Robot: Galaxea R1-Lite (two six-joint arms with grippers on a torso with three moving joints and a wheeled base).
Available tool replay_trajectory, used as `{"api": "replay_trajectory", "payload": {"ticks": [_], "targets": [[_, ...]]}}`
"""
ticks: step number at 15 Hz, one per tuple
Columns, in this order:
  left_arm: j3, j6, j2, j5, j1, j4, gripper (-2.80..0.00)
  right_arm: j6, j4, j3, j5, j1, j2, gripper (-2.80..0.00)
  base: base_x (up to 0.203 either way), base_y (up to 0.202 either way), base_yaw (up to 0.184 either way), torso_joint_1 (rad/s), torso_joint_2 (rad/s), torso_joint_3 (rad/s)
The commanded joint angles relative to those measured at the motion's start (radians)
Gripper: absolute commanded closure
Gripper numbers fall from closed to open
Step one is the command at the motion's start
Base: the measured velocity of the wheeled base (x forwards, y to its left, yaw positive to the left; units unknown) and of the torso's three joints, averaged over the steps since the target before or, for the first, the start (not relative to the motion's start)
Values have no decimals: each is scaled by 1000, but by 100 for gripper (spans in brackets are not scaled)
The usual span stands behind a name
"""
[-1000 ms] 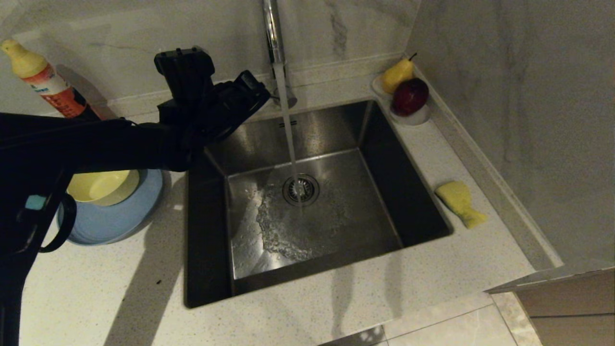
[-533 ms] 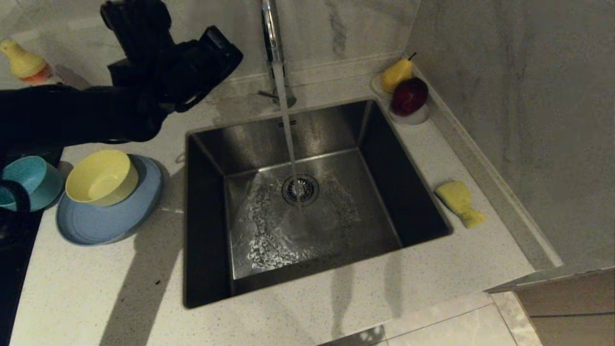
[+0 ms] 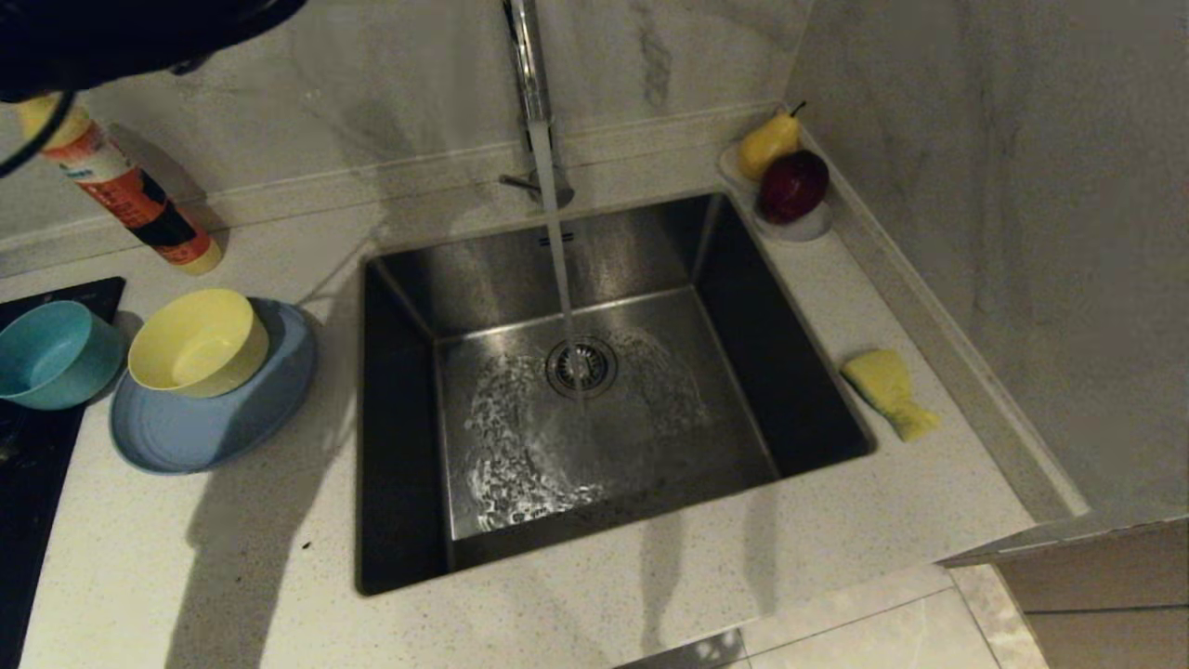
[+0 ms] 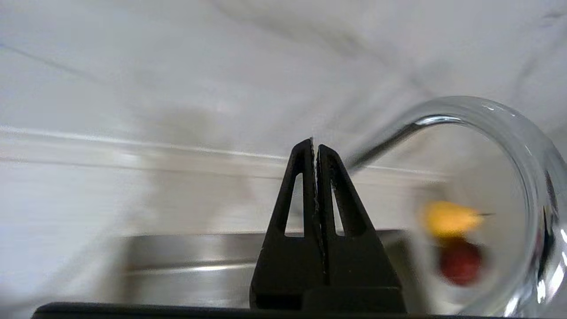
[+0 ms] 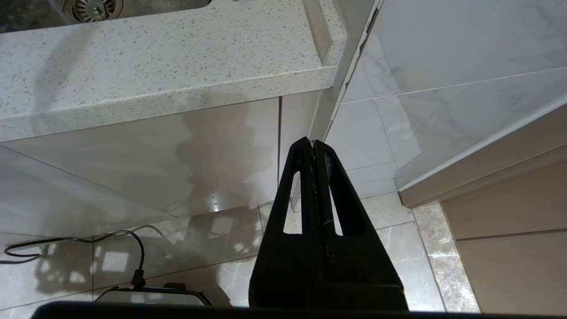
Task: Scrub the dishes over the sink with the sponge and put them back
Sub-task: Pick up a bowl and the sponge
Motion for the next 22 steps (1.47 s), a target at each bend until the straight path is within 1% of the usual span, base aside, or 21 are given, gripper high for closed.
{"api": "replay_trajectory", "payload": {"ticks": [1, 3, 5, 8, 9, 12, 14, 16, 17, 18, 20, 21, 22], "targets": [[165, 91, -237, 71, -1, 10, 0, -1, 0, 0, 1, 0, -1, 0, 0, 0, 0, 0, 0, 0], [357, 136, -398, 98, -1, 18, 0, -1, 0, 0, 1, 0, -1, 0, 0, 0, 0, 0, 0, 0], [545, 180, -559, 111, 0, 21, 0, -1, 0, 1, 1, 0, -1, 0, 0, 0, 0, 0, 0, 0], [803, 224, -790, 147, 9, 24, 0, -1, 0, -1, 1, 0, -1, 0, 0, 0, 0, 0, 0, 0], [873, 237, -852, 159, 24, 25, 0, -1, 0, -1, 1, 0, -1, 0, 0, 0, 0, 0, 0, 0], [1026, 257, -1028, 168, 135, 27, 0, -1, 0, 1, 1, 0, 0, 0, 0, 0, 0, 0, 0, 0], [1149, 268, -1154, 169, 194, 30, 0, -1, 0, -1, 1, 0, -1, 0, 0, 0, 0, 0, 0, 0], [1304, 276, -1293, 165, 221, 34, 0, -1, 0, 1, 1, 0, -1, 0, 0, 0, 0, 0, 0, 0], [1390, 279, -1356, 152, 226, 35, 0, -1, 0, 1, 1, 0, -1, 0, 0, 0, 0, 0, 0, 0], [1487, 281, -1420, 120, 229, 35, 0, -1, 0, 1, 1, 0, -1, 0, 0, 0, 0, 0, 0, 0], [1639, 299, -1563, 26, 233, 40, 0, -1, 0, 0, 1, 0, -1, 0, 0, 0, 0, 0, 0, 0], [1722, 308, -1610, -16, 234, 47, 0, -1, 0, 1, 1, 0, 1, 0, 0, 0, 0, 0, 0, 0], [1770, 303, -1632, -54, 235, 54, 0, 0, 0, 0, 1, 0, -1, 0, 0, 0, 0, 0, 0, 0]]}}
